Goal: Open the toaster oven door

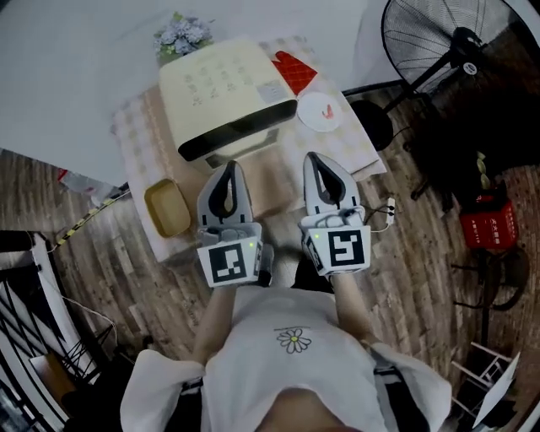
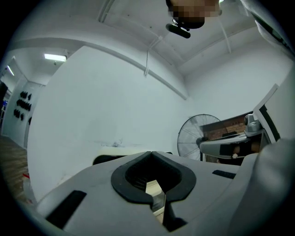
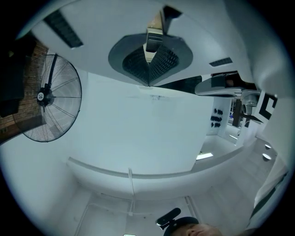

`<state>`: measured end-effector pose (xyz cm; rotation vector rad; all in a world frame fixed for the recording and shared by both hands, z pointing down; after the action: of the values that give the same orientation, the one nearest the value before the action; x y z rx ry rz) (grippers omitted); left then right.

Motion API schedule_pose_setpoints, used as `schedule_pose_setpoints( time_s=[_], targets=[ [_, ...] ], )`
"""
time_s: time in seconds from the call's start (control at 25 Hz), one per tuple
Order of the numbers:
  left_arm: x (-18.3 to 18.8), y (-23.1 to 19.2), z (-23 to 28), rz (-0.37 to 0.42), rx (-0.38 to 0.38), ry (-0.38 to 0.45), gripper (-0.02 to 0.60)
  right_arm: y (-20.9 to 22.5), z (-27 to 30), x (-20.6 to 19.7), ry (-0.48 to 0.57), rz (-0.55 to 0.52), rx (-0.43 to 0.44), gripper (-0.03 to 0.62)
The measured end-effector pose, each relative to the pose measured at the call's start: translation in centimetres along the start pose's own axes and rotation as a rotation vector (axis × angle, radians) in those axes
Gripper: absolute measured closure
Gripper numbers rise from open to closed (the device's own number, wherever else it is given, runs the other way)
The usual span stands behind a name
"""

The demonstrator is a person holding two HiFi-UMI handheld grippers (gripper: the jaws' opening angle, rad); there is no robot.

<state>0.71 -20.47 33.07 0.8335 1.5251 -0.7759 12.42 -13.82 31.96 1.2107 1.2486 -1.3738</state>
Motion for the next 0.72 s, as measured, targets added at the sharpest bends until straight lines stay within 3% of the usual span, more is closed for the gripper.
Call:
schedule_pose_setpoints(
  time_s=[0.48,0.72],
  targets=[
    [3.6,1.6,0.4,0.01,0.325,0.055,0.563,3.0,2.8,0.7,0.068,-0.034,0.326,0.586],
    [3.2,2.0,0.3,0.037,0.419,0.048,0.563,4.7,3.2,1.0,0.099,-0.044,0.406,0.586]
  ],
)
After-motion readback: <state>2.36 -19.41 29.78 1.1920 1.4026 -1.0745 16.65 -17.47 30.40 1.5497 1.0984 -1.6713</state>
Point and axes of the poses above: the fingertips, and each gripper's own axes: z forward along the fingers, y to its right, x out of its top, the point moved 1 cm from there along -z, backward along the fingers, and after that the axes turned 15 degrees about x, right-handed, at the moved point
